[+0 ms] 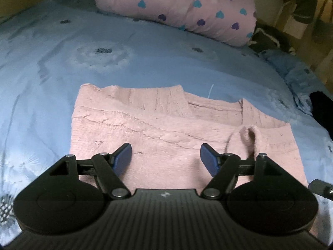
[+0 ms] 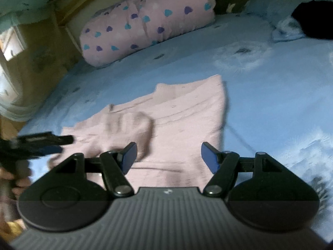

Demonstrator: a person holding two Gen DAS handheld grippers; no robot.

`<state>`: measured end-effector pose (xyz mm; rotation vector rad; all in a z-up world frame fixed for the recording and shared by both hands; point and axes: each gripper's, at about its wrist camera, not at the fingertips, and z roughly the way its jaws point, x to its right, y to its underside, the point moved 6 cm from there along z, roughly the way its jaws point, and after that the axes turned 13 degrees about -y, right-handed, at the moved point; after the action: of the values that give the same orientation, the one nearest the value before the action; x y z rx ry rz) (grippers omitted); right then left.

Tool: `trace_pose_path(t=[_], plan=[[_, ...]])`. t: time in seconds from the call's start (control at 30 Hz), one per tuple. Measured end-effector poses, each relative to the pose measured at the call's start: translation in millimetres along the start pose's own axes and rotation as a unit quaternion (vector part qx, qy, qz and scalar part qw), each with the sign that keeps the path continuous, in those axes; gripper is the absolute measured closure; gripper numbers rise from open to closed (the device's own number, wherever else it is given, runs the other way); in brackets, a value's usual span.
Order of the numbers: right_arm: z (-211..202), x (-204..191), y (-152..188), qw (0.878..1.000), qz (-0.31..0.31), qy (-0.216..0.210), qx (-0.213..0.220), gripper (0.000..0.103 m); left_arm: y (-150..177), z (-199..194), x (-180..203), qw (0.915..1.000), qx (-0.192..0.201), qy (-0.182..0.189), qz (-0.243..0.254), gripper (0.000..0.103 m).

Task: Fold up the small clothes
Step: 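Lay the sleeve across the folded cardigan and open the left gripper, then grasp the sleeve cuff with the right gripper and straighten it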

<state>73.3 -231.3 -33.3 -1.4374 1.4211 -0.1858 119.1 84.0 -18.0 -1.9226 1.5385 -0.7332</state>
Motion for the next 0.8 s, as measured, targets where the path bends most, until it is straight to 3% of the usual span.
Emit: trace_pose_path(t=[0.13, 0.27, 0.43, 0.7, 0.8], plan=[[15, -10, 3, 0.992, 0.099, -0.072, -0.03, 0.032, 2, 5, 6, 0.9997, 0.005, -0.006, 0.024, 0.026], [33, -12, -5, 0.974, 0.201, -0.103, -0.023, 0.032, 4, 5, 10, 0.9997, -0.002, 0.006, 0.021, 0.026], [52, -16, -12, 0.96, 0.267, -0.085, -0.019, 0.032, 6, 4, 9, 0.9998, -0.005, 0.01, 0.014, 0.026], [67, -24, -12, 0.957, 0.282, -0.064, -0.028, 0.032, 6, 4, 9, 0.9998, -0.011, 0.017, 0.007, 0.026], [84, -21, -9, 0.948, 0.309, -0.064, -0.045, 0.038, 6, 3, 8, 0.9997, -0.011, 0.023, 0.007, 0.026]])
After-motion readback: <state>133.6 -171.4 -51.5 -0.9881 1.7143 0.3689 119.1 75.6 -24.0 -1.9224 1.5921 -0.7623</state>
